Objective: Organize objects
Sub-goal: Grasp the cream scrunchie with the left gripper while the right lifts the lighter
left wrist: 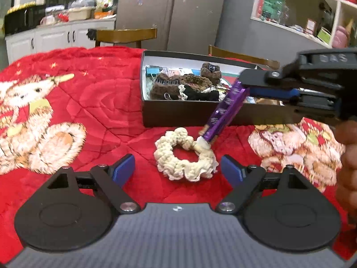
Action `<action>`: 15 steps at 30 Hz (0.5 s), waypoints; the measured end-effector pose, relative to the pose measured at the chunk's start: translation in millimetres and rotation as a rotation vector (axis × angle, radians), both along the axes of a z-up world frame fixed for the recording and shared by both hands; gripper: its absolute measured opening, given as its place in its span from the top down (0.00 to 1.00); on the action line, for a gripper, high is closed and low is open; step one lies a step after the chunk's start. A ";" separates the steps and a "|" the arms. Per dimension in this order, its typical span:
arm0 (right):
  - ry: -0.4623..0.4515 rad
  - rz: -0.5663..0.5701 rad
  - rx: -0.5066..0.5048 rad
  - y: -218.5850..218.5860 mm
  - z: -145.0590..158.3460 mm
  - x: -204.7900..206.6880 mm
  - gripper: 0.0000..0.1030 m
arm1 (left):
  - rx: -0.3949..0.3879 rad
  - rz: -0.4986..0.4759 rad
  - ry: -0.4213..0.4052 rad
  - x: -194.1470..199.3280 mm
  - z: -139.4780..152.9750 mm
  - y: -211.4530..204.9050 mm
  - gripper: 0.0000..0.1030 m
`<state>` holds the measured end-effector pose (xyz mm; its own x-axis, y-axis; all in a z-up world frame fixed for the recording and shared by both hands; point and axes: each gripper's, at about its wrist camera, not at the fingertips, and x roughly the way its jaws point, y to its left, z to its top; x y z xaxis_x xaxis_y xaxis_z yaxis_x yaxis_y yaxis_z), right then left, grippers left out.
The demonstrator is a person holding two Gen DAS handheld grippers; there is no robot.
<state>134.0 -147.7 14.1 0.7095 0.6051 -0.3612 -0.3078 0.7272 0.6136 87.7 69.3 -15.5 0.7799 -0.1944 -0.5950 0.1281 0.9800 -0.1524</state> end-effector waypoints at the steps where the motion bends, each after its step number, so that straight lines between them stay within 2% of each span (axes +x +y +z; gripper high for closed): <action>1: 0.000 -0.006 -0.005 -1.1 1.1 -0.5 0.87 | -0.007 0.008 0.003 0.9 -0.4 -0.9 0.15; 5: 0.013 -0.017 0.023 -8.6 0.7 2.0 0.87 | 0.010 0.023 0.017 11.1 -1.6 -7.1 0.17; 6: 0.016 -0.021 0.029 -10.2 0.3 2.6 0.87 | 0.022 0.045 0.021 14.1 -1.9 -8.8 0.21; 7: 0.018 -0.024 0.033 -11.6 -0.1 3.5 0.87 | 0.036 0.061 0.019 16.3 -2.1 -10.4 0.32; 9: 0.018 -0.031 0.032 -13.6 -0.4 3.9 0.87 | 0.106 0.075 0.005 18.7 -2.7 -17.8 0.46; 10: 0.018 -0.038 0.033 -14.5 -0.3 4.1 0.87 | 0.127 0.066 -0.002 18.5 -2.7 -20.6 0.55; 12: 0.016 -0.041 0.040 -16.0 -0.5 4.7 0.87 | 0.153 0.027 -0.027 12.7 -2.9 -26.0 0.67; 13: 0.016 -0.043 0.042 -16.6 -0.7 4.7 0.87 | 0.173 0.022 -0.039 9.1 -2.9 -27.9 0.71; 15: 0.014 -0.050 0.040 -17.4 -0.8 4.7 0.87 | 0.205 0.025 -0.055 5.3 -2.7 -32.2 0.72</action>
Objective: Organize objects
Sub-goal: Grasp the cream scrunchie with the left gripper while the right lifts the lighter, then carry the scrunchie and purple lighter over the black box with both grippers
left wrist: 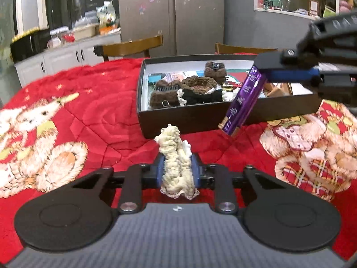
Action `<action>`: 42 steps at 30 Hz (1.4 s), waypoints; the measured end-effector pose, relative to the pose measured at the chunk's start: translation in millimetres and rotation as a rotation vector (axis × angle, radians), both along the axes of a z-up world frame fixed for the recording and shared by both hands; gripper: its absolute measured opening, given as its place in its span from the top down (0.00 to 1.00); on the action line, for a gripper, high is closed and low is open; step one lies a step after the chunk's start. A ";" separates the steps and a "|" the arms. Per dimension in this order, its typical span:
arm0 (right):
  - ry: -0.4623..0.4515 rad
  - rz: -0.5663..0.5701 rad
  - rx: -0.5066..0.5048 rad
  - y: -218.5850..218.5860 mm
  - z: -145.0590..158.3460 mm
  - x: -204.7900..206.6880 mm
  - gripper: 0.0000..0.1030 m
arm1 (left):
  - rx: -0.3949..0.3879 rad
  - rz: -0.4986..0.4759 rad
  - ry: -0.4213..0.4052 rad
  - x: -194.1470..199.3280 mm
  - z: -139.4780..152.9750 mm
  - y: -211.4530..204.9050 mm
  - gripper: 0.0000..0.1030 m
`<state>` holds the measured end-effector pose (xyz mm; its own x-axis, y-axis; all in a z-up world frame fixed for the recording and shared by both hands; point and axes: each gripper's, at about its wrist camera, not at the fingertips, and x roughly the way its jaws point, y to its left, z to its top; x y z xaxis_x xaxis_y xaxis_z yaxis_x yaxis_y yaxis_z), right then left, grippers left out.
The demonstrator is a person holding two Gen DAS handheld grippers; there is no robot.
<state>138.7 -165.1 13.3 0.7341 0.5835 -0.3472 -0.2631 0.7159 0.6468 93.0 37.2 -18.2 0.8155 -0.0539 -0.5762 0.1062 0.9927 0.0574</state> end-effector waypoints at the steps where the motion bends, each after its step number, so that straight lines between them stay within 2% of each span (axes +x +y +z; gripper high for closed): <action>1: -0.003 -0.003 0.000 -0.3 0.0 -0.1 0.87 | 0.003 0.000 -0.004 -1.0 0.2 -0.2 0.72; 9: -0.014 -0.012 0.001 -3.7 2.2 -0.5 0.87 | -0.075 0.015 0.001 0.1 0.4 13.0 0.72; 16: -0.046 -0.030 0.010 -8.7 10.8 -4.0 0.87 | -0.108 0.016 -0.012 -3.9 1.6 16.5 0.72; 19: -0.068 -0.046 0.011 -11.6 16.2 -6.0 0.87 | -0.139 -0.006 -0.056 -9.0 4.1 20.4 0.72; 25: -0.108 -0.088 0.025 -21.5 30.6 -9.6 0.87 | -0.152 -0.057 -0.158 -23.9 11.2 18.0 0.73; 28: -0.138 -0.120 0.023 -27.4 44.6 -9.7 0.87 | -0.160 -0.086 -0.244 -35.5 22.5 17.7 0.73; 34: -0.174 -0.172 0.031 -39.8 74.4 -1.5 0.87 | -0.151 -0.139 -0.318 -31.5 60.8 -1.9 0.73; 39: -0.156 -0.229 0.028 -48.8 88.9 23.9 0.87 | -0.153 -0.186 -0.391 -0.4 94.2 -33.3 0.73; 42: -0.149 -0.242 0.026 -56.3 92.6 45.1 0.87 | -0.202 -0.172 -0.368 38.6 105.7 -47.5 0.73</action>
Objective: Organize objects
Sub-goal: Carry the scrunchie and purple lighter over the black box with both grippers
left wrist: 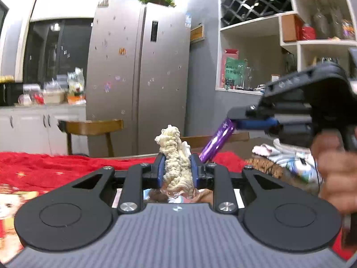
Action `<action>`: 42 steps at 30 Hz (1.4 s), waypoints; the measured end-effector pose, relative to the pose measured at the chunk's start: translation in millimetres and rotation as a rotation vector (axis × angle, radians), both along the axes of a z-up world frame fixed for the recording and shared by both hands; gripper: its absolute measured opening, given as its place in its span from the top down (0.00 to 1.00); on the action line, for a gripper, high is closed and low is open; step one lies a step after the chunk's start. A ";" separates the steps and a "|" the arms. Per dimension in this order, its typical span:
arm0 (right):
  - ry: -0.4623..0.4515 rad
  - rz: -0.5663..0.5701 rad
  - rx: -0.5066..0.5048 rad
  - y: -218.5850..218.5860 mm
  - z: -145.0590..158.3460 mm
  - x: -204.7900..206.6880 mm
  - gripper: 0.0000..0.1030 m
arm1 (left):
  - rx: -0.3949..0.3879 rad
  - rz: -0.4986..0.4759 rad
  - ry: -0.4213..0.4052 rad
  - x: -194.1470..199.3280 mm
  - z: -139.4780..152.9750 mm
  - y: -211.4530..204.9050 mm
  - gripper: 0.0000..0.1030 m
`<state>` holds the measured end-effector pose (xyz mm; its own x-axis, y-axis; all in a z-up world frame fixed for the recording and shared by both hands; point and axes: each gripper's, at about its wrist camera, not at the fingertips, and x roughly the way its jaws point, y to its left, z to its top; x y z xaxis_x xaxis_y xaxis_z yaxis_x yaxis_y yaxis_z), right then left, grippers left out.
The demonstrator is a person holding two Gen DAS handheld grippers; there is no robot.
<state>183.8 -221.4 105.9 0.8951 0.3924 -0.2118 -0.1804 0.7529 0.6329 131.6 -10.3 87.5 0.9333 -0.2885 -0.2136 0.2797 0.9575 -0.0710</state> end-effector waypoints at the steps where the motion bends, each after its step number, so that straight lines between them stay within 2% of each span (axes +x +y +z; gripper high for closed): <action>1: -0.004 -0.012 -0.009 -1.8 0.4 6.6 0.87 | -0.014 0.010 0.015 12.0 1.3 -4.3 0.73; 4: 0.000 -0.052 -0.039 -3.2 -4.3 21.5 0.87 | -0.019 0.011 0.044 49.4 -1.6 -17.8 0.73; 7: 0.011 -0.068 -0.030 -10.2 -13.6 38.5 0.87 | -0.029 0.008 0.120 84.5 -9.5 -31.6 0.73; 13: 0.058 -0.081 -0.009 -24.9 -41.9 65.6 0.87 | 0.014 0.012 0.207 122.9 -31.8 -46.8 0.73; 15: 0.079 -0.083 -0.024 -27.6 -48.1 73.9 0.87 | 0.023 0.015 0.233 129.5 -40.8 -51.0 0.73; 20: 0.115 -0.090 -0.059 -26.2 -63.2 88.0 0.87 | 0.112 0.068 0.275 141.9 -62.9 -64.1 0.72; 24: 0.148 -0.084 -0.038 -26.9 -75.9 93.0 0.87 | 0.122 0.075 0.333 151.1 -80.0 -66.7 0.72; 27: 0.164 -0.078 -0.043 -24.6 -82.1 95.7 0.87 | 0.133 0.089 0.341 150.0 -89.8 -66.8 0.72; 31: 0.185 -0.058 -0.026 -23.6 -89.7 98.8 0.87 | 0.140 0.098 0.366 152.4 -95.6 -65.4 0.72; 35: 0.221 -0.025 0.027 -23.2 -100.0 104.1 0.86 | 0.158 0.110 0.353 153.4 -95.7 -62.9 0.72; 42: 0.239 -0.025 -0.005 -16.1 -106.6 104.1 0.86 | 0.169 0.112 0.347 152.9 -95.8 -62.8 0.72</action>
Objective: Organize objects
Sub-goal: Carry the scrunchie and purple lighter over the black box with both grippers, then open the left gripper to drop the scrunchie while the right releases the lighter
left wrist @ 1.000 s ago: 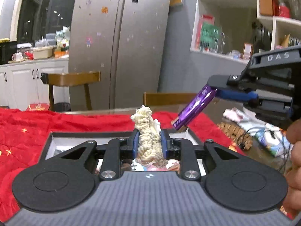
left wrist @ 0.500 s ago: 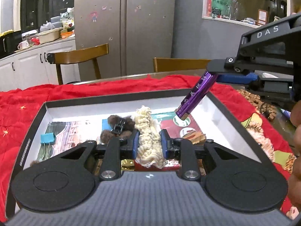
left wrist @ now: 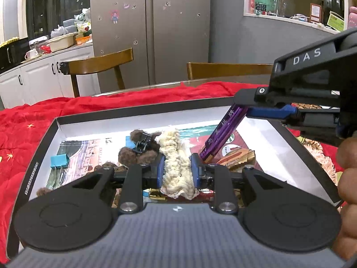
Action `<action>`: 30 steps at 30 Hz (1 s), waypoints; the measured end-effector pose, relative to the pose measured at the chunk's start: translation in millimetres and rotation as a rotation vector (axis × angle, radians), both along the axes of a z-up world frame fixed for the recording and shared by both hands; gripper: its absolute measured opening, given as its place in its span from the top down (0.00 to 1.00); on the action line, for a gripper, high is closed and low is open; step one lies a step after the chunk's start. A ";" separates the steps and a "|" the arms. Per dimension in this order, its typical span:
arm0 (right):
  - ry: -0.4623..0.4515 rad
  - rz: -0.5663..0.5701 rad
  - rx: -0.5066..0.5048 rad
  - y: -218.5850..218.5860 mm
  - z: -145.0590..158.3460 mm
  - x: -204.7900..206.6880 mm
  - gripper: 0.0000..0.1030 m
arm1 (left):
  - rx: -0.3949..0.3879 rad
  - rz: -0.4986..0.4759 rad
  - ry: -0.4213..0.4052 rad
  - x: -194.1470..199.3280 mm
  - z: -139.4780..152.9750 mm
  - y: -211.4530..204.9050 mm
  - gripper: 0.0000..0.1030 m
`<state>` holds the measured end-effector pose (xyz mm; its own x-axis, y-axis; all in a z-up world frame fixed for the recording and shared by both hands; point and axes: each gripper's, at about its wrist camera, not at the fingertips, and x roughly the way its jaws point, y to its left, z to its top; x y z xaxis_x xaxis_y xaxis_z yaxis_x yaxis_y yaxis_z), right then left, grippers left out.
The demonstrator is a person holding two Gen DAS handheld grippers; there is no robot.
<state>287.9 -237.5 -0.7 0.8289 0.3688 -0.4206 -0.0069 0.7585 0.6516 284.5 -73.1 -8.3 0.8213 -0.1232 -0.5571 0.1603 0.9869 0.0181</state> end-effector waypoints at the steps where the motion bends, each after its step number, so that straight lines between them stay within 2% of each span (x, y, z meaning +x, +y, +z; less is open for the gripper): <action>1: 0.000 -0.001 -0.004 0.1 -0.5 -0.3 0.86 | 0.001 0.002 -0.001 -0.3 0.5 -0.2 0.72; 9: 0.010 0.008 -0.013 0.5 -3.3 0.0 0.86 | 0.021 0.008 -0.020 -2.9 -1.6 -3.8 0.71; 18: 0.017 -0.006 -0.097 7.4 -8.1 -2.6 0.80 | 0.023 0.015 -0.033 -3.4 -3.5 -3.4 0.71; 27: 0.033 -0.009 -0.091 5.3 -10.8 0.9 0.78 | 0.048 0.019 -0.048 -5.9 -4.6 -5.8 0.70; 30: 0.041 -0.013 -0.092 5.3 -13.1 1.9 0.75 | 0.058 0.016 -0.050 -6.3 -5.8 -4.2 0.64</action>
